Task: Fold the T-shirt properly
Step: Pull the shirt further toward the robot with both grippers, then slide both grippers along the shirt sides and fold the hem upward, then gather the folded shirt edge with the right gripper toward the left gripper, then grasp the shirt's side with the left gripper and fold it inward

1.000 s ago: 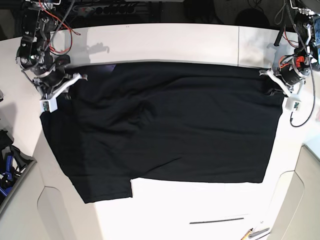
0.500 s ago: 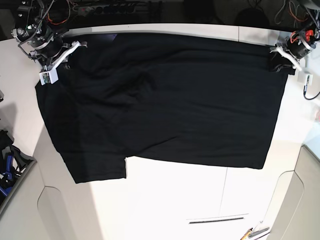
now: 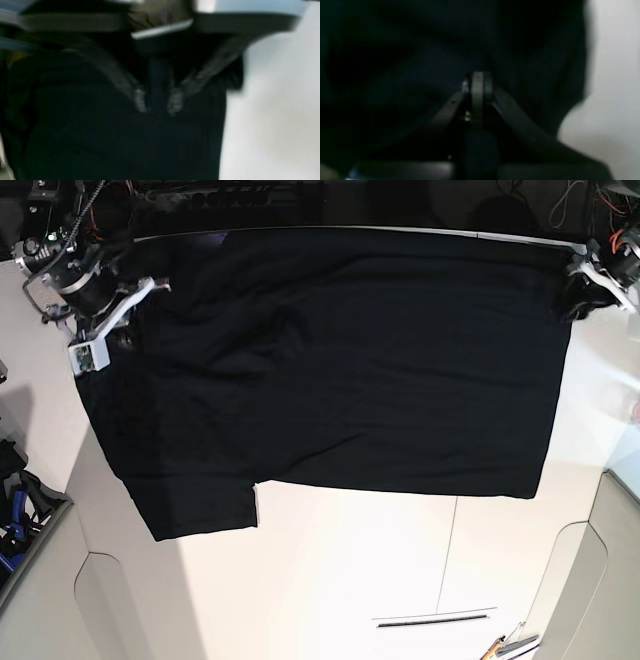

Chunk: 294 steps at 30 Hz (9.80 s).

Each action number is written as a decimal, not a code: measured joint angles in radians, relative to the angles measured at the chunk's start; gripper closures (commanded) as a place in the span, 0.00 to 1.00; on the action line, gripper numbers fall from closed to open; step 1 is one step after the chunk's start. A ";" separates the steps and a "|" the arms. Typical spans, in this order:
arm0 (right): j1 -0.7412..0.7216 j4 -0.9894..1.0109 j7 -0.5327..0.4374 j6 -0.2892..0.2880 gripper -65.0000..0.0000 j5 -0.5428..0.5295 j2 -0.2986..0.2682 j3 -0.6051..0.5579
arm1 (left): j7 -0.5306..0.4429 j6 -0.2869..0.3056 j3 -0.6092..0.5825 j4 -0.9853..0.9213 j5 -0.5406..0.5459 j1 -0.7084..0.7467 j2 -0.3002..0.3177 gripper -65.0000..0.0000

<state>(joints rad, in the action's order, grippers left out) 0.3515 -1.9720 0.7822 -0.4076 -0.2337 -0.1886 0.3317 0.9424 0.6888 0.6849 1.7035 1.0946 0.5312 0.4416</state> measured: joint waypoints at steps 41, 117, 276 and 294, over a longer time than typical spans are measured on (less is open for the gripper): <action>-0.740 1.140 -0.138 -0.174 1.00 -0.225 -0.160 -0.035 | -0.155 -0.046 -0.271 -0.205 -0.319 -0.416 0.008 0.51; -0.246 0.343 0.296 -0.161 1.00 -0.361 -0.160 0.087 | 0.140 -0.016 -0.121 -0.423 -0.034 -0.404 0.099 1.00; -0.072 -0.090 0.207 -0.120 0.60 -0.180 0.003 0.249 | 0.219 0.000 -0.554 -0.125 0.307 -0.300 -0.335 1.00; -0.072 -0.090 0.207 -0.120 0.60 -0.196 0.003 0.249 | 0.285 0.000 -0.518 0.179 0.262 -0.284 -0.302 0.56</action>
<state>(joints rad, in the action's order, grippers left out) 0.2798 -2.0617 0.9894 -0.5278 -0.4297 -0.1860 0.5804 1.2278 0.6888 0.1669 1.8824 1.3567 0.2470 0.1394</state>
